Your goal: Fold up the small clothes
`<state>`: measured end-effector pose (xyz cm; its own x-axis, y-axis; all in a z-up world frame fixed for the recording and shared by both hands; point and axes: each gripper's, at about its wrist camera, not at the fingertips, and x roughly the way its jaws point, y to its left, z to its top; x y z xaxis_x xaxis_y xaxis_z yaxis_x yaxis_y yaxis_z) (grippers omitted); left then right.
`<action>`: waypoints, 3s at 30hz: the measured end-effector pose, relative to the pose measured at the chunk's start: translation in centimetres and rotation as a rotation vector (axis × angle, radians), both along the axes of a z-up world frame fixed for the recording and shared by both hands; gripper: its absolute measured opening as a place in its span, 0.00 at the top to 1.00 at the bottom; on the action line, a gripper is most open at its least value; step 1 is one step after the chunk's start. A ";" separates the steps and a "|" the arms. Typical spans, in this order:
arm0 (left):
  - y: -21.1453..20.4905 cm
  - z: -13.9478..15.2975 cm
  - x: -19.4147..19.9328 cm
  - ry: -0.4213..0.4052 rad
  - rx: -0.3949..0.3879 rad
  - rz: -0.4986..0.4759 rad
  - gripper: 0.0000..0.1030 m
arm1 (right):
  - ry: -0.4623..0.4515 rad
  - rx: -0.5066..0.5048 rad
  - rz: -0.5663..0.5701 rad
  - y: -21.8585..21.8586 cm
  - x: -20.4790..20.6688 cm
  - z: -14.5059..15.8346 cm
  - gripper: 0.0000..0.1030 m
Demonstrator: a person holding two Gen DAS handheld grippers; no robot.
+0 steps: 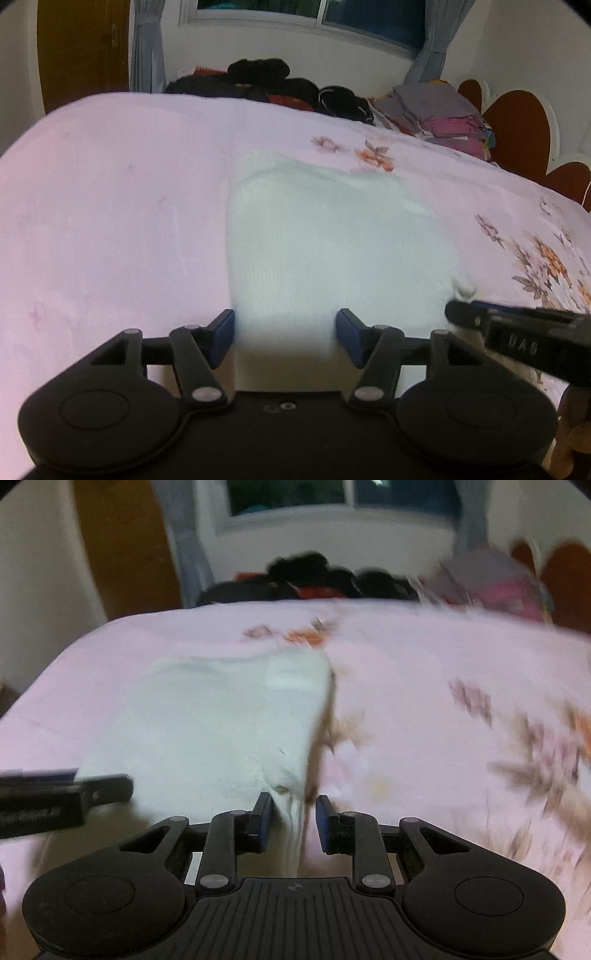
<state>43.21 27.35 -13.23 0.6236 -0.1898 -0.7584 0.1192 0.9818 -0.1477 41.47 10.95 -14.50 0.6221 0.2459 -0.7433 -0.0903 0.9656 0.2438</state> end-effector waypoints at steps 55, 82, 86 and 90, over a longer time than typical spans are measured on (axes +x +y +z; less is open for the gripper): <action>-4.3 16.7 -28.8 -0.204 0.092 0.217 0.00 | -0.237 0.069 0.221 -7.1 -28.6 15.8 0.00; -4.2 19.6 -35.0 -0.264 0.150 0.276 0.00 | -0.442 -0.047 0.079 -6.1 -34.9 20.6 0.00; -3.8 19.6 -35.0 -0.256 0.145 0.284 0.00 | -0.441 -0.050 0.079 -6.1 -35.0 20.4 0.00; -3.5 19.7 -35.0 -0.254 0.140 0.287 0.00 | -0.430 -0.048 0.082 -5.9 -34.7 20.1 0.00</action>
<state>8.17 23.84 6.52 0.8072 0.1133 -0.5793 -0.1473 0.9890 -0.0119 6.74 5.06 5.65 0.8575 0.2788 -0.4324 -0.2507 0.9603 0.1221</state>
